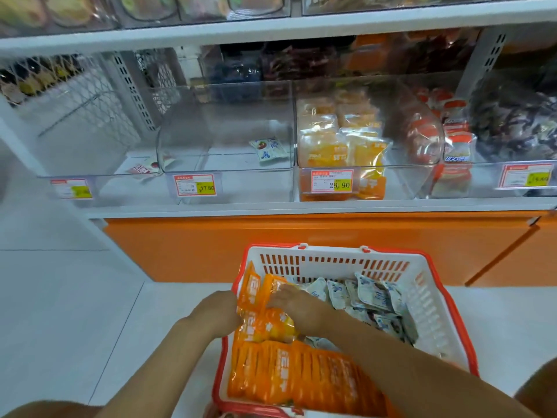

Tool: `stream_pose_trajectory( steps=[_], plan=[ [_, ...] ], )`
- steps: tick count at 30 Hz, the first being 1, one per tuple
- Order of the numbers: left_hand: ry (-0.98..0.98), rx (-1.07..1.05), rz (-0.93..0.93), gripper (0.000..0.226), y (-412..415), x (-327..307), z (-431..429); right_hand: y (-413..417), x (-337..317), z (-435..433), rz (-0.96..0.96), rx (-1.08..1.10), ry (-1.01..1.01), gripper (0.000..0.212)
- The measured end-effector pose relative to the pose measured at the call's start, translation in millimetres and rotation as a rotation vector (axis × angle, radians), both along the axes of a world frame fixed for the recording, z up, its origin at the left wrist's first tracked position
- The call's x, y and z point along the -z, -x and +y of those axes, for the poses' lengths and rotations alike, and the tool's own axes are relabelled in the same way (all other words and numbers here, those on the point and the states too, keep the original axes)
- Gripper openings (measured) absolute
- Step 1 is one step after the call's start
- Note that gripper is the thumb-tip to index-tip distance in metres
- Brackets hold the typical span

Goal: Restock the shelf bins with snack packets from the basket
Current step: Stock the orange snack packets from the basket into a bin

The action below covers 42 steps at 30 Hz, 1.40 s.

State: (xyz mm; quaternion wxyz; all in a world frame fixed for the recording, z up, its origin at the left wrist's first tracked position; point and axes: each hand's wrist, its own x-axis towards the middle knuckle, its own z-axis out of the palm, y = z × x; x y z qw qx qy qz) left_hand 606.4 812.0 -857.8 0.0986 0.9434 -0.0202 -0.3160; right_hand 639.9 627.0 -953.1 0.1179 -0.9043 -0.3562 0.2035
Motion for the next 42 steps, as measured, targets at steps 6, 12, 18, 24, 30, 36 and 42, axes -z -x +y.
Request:
stream_pose_trajectory(
  steps=[6, 12, 18, 24, 30, 36, 42],
  plan=[
    [0.008, -0.001, 0.018, 0.030, 3, -9, 0, -12, -8, -11, -0.249, 0.047, 0.289, 0.038],
    [0.027, 0.016, 0.111, 0.026, -9, 0, -2, -26, -45, -49, 0.014, 0.324, 0.006, 0.020],
    [0.521, -0.125, -0.054, 0.039, -24, -23, -31, -31, -116, -79, 0.573, 0.715, -0.773, 0.035],
    [1.038, -0.284, -0.357, 0.018, -32, -81, -72, -24, -177, -86, 0.624, 0.574, -1.006, 0.026],
    [0.916, -0.234, -0.652, 0.017, -55, -110, -89, -47, -235, -118, 0.275, 0.685, -1.144, 0.015],
    [0.642, -0.175, -0.728, 0.040, -71, -100, -95, -109, -253, -163, -0.138, 0.975, -1.130, 0.016],
    [0.700, -0.224, -0.666, 0.037, -84, -93, -99, -142, -231, -169, -0.166, 0.991, -0.680, 0.022]
  ],
)
